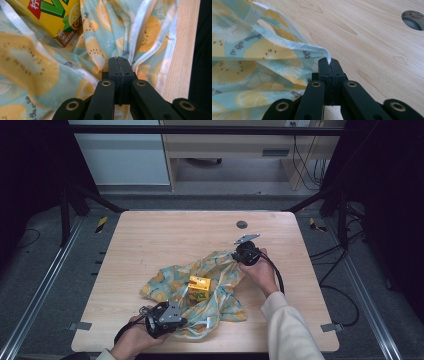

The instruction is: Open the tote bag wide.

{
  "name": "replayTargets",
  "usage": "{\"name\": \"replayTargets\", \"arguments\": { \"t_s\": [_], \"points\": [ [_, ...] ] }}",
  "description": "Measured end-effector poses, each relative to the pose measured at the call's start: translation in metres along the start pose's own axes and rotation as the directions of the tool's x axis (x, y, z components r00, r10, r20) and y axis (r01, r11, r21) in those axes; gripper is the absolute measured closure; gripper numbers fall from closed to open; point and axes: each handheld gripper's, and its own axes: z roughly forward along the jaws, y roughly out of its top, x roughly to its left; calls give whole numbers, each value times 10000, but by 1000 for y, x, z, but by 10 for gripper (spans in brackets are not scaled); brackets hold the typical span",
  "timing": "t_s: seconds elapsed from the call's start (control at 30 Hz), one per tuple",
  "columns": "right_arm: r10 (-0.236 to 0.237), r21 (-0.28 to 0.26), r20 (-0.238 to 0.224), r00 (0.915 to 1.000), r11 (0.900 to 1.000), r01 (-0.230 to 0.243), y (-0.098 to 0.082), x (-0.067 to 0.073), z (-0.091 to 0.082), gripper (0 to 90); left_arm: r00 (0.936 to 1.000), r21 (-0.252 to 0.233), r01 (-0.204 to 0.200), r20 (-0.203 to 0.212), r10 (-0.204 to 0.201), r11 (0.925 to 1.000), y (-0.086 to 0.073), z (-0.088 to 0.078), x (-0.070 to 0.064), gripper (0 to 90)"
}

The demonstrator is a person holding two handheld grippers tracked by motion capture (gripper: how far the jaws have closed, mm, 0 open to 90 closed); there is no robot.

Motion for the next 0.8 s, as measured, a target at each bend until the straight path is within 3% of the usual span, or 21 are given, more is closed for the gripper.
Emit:
{"name": "replayTargets", "arguments": {
  "t_s": [0.33,0.47,0.5,0.57,0.63,0.7,0.8],
  "points": [
    [-3,-94,358,9994,10000,7,3,-5,0,900,9998,143,-128,181,125,9998,-3,-2,-7,900],
    [200,-54,258,9995,9998,-199,2,-3,-1,889,9998,32,-12,-185,13,10000,-5,-3,-8,900],
    [329,-88,33,9995,9994,-329,3,-2,-1,839,9998,-77,66,-182,-67,9999,-5,-4,-7,900],
    [157,-239,198,9997,9996,-152,5,2,-7,708,9994,-619,92,-324,-112,9980,-4,-8,-7,887],
    [202,-577,69,9998,9981,-198,9,6,-20,575,9951,-1099,431,-841,-525,9930,-1,-15,-6,702],
    [-43,-913,342,9994,9958,74,15,14,-39,456,9913,-1511,446,-1157,-624,9875,2,-23,-6,666],
    [-137,-1447,303,9994,9893,179,19,24,-63,346,9849,-2220,423,-1548,-780,9741,7,-37,-6,587]
  ]
}}
